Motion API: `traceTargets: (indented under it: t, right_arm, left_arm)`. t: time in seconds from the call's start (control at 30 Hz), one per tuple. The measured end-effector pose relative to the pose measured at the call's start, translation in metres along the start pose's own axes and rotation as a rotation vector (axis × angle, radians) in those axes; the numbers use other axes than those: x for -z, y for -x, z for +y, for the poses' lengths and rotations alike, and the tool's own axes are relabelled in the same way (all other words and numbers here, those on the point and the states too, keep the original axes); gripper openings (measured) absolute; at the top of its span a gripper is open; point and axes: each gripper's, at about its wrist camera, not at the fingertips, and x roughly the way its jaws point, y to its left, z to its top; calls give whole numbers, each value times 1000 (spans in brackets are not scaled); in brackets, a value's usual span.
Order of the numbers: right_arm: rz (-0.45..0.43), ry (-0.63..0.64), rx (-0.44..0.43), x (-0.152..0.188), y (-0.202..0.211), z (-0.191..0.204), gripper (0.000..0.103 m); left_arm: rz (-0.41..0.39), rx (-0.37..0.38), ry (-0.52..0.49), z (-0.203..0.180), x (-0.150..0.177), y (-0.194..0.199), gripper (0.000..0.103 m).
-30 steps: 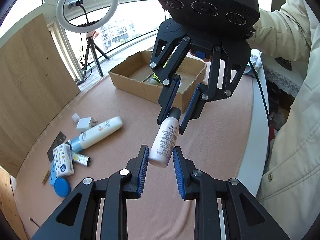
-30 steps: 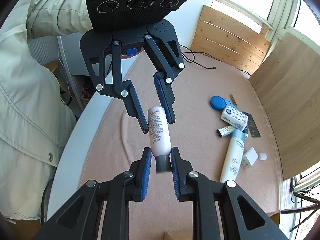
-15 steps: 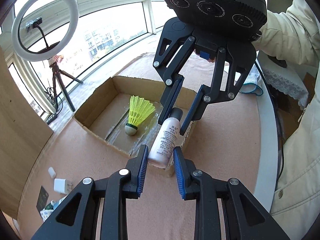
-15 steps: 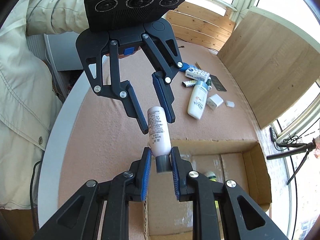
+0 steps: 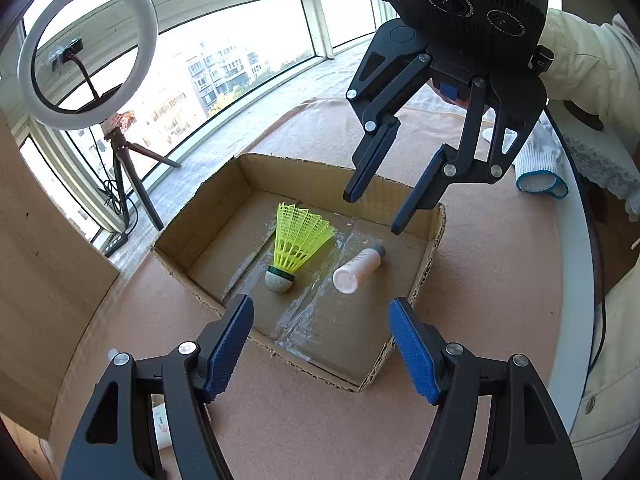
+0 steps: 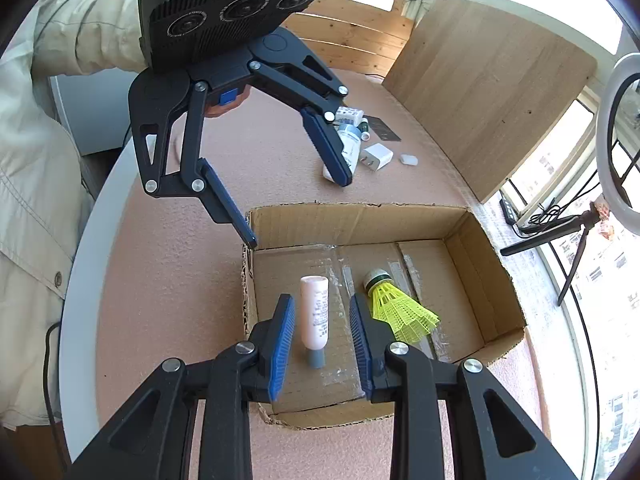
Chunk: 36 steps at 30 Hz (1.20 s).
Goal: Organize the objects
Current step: 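Carry the white bottle into the cardboard box and open both grippers, then move both grippers to the white AQUA sunscreen bottle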
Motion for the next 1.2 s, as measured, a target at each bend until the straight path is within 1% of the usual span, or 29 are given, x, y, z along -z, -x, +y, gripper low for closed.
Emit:
traceTargets:
  t: [0.07,0.1,0.13,0.17,0.23,0.3,0.33,0.47,0.57,0.67,0.73,0.83,0.9,0.97,1.1,1.17,1.2]
  right_arm:
    - [-2,-25,29,-3,1,-1,28]
    - [-1,-44,42,-6,1,-3,32]
    - [0,-65,56,-11,1,-4,36]
    - [0,-83,74,-16,1,-3,43]
    - [-4,-118,103,-30,-2,-3,56]
    - [-2,-154,134,-49,-10,-3,60]
    - [4,-171,144,-60,-15,-1,61]
    - [55,-219,177,-110,-54,11,61]
    - [118,-253,170,-149,-93,17,61]
    - [225,-296,141,-180,-141,15,61]
    - [291,-305,135,-195,-172,10,61]
    - [376,-319,155,-205,-212,-9,61]
    - [424,-333,153,-205,-232,-21,61]
    - [462,-316,150,-201,-246,-27,61]
    - [491,-307,83,-191,-262,-33,60]
    - [463,-341,41,-187,-261,-35,42]
    - [456,-359,19,-186,-260,-35,40]
  left_arm:
    - [-9,-21,31,8,9,7,76]
    - [-18,-32,51,11,15,13,78]
    - [-29,-45,74,16,22,19,83]
    - [-39,-56,99,21,30,25,87]
    - [-52,-71,142,31,51,38,89]
    - [-60,-91,176,43,74,51,90]
    - [-63,-102,193,48,87,59,91]
    - [-73,-158,275,73,148,90,94]
    - [-85,-186,322,87,193,114,95]
    - [-93,-201,370,95,233,135,97]
    - [-108,-202,393,96,256,148,99]
    - [-115,-217,446,96,283,162,100]
    - [-114,-226,486,96,299,168,100]
    - [-111,-234,517,94,310,173,100]
    - [-110,-238,560,89,323,177,100]
    - [-108,-245,575,88,325,177,100]
    - [-106,-249,584,87,326,176,100]
